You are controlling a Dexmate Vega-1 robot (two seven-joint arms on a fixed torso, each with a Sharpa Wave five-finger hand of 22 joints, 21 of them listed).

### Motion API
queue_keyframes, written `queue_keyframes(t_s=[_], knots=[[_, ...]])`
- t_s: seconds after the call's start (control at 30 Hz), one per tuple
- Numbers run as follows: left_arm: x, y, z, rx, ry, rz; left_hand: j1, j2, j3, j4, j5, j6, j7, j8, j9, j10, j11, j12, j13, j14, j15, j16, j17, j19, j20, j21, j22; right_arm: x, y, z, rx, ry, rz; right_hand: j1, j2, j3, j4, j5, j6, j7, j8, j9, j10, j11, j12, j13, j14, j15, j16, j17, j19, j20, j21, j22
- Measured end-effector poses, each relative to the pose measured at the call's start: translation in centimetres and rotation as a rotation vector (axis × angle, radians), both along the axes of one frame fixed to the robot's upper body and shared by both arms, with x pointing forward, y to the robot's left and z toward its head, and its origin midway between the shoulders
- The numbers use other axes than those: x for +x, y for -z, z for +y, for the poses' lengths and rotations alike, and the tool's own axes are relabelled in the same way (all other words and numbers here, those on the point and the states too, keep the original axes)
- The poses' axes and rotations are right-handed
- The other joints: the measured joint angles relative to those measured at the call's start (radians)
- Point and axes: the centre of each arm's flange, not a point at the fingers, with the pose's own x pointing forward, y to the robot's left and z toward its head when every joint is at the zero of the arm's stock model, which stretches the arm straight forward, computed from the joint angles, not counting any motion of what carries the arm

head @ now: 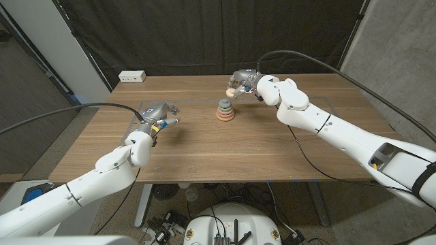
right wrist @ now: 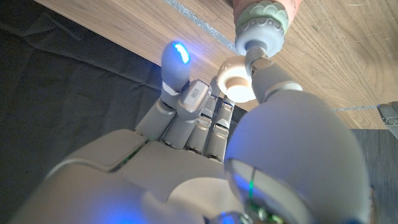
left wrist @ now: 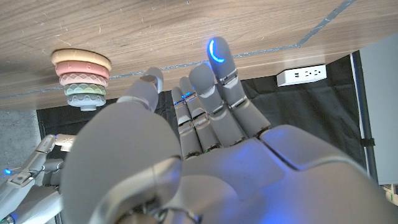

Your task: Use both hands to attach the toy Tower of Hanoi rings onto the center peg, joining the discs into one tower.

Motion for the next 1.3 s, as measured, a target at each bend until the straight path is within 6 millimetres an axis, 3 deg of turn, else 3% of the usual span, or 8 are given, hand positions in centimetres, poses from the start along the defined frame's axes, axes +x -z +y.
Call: queue_keyframes(t_s=[0.8, 1.3], knots=[[-0.3, 0.4, 0.2, -0.008, -0.008, 0.001, 0.0, 0.0, 0.004, 0.004, 0.0, 0.007, -0.003, 0.0, 0.0, 0.002, 0.002, 0.0, 0.005, 0.0, 0.0, 0.0, -0.007, 0.0, 0.0, 0.0, 0.0, 1.5, -0.2, 3.6, -0.07, -0.014, 0.03, 0.0, 0.0, 0.0, 0.0, 0.006, 0.004, 0.004, 0.0, 0.0, 0.007, 0.004, 0.003, 0.0, 0.009, -0.002, 0.004, 0.0, 0.005, -0.002, 0.0, 0.014], [-0.4, 0.7, 0.5, -0.019, -0.011, 0.004, 0.0, 0.0, 0.008, 0.0, 0.0, 0.012, 0.002, 0.0, 0.0, 0.011, 0.001, 0.0, 0.005, 0.0, 0.0, 0.006, -0.006, 0.0, 0.0, -0.001, 0.0, 2.6, -0.1, 4.1, -0.11, 0.023, 0.067, 0.0, 0.0, 0.0, 0.0, 0.006, 0.005, 0.005, 0.0, 0.0, 0.006, 0.004, 0.0, 0.0, 0.015, -0.007, 0.004, 0.0, 0.005, -0.002, 0.0, 0.014]])
